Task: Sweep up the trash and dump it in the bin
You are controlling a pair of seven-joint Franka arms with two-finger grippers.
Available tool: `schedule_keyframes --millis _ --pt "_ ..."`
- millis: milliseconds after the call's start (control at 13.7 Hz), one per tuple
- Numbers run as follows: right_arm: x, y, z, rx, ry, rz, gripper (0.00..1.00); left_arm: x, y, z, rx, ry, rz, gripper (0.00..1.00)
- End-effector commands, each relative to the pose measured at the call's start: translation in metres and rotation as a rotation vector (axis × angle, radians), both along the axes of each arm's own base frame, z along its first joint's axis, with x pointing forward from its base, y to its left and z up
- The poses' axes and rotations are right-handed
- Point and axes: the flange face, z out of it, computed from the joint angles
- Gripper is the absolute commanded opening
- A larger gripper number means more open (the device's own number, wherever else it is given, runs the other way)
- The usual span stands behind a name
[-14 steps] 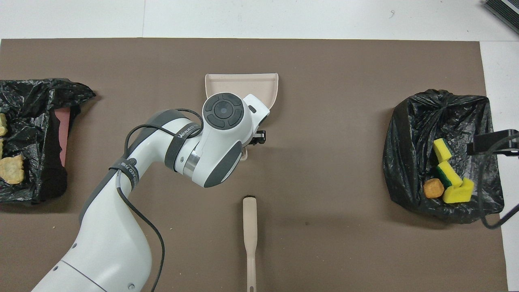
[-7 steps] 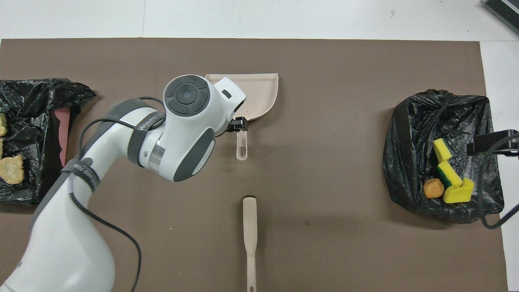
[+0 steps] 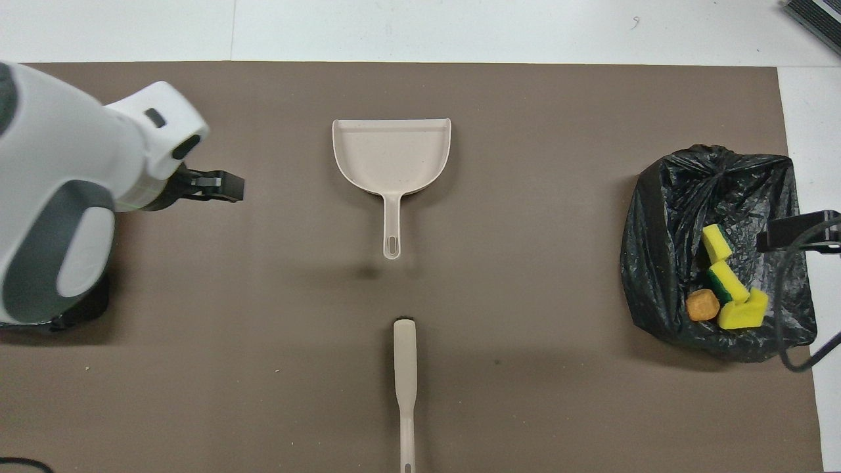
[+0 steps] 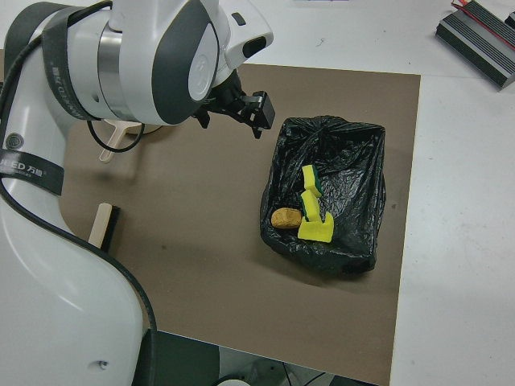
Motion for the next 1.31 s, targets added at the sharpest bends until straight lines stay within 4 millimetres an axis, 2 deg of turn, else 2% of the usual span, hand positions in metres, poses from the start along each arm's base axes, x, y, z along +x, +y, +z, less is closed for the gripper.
schedule_keyframes --millis 0,291,437,801,1237 --pt "-0.005 0.000 0.001 0.010 -0.002 0.020 1.00 -0.021 0.043 0.026 0.029 0.003 -0.031 1.00" --pt "-0.004 0.001 0.002 0.008 -0.008 0.023 1.00 -0.043 0.078 0.091 0.036 0.070 -0.075 1.00" --pt "-0.004 0.001 0.002 0.008 -0.008 0.023 1.00 -0.045 0.087 0.112 0.035 0.073 -0.099 1.00" --pt "-0.004 0.001 0.002 0.008 -0.010 0.026 1.00 -0.034 0.106 0.115 -0.060 0.145 -0.064 1.00" --pt "-0.004 0.002 -0.001 0.008 -0.005 0.029 1.00 -0.041 0.103 0.123 -0.058 0.115 -0.066 1.00"
